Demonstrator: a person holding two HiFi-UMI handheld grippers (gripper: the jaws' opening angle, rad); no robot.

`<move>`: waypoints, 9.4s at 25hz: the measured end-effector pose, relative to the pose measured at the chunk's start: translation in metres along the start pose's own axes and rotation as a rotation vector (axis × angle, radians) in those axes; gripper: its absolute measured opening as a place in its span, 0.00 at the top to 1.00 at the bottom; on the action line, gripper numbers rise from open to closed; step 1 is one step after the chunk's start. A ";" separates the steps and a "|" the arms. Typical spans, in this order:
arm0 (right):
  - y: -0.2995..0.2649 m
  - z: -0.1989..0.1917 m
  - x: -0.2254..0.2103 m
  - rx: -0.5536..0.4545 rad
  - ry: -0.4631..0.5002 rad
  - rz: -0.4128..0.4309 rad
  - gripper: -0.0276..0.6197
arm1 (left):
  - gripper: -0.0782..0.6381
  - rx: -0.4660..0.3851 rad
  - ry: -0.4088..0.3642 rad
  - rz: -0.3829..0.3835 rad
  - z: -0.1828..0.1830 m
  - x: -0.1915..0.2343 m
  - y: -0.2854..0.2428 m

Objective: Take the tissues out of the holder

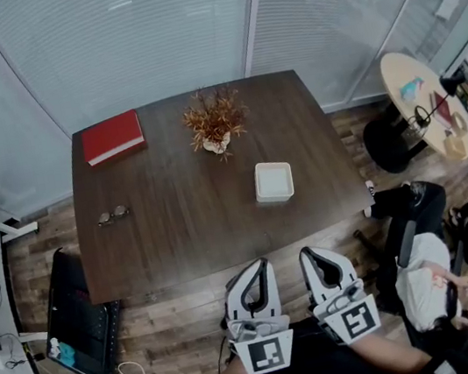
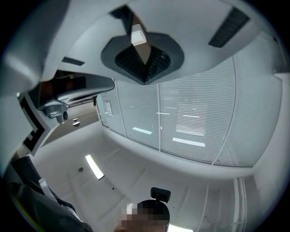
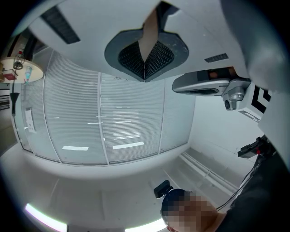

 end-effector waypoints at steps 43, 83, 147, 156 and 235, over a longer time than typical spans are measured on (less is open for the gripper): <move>-0.151 -0.069 -0.169 0.110 -0.055 0.183 0.94 | 0.89 0.106 0.089 0.246 -0.047 0.044 -0.171; -0.179 -0.031 -0.188 -0.012 -0.040 0.155 0.94 | 0.89 0.243 0.216 0.009 -0.093 0.052 -0.221; -0.135 -0.054 -0.288 0.031 -0.190 -0.192 0.94 | 0.34 1.133 -0.436 -1.125 -0.333 -0.036 -0.349; -0.129 -0.055 -0.290 0.036 -0.185 -0.205 0.94 | 0.33 1.162 -0.534 -1.158 -0.338 -0.042 -0.349; -0.178 -0.039 -0.144 -0.016 -0.143 0.112 0.94 | 0.46 1.045 -0.174 -0.678 -0.276 0.099 -0.236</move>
Point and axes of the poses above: the fingertips, and each gripper's own axes: y backward along the fingers, x to its left, z out of its top, the point moved 9 cm from there along y, backward along the fingers, and after that the axes turned 2 degrees about -x, right-handed, at the moved point
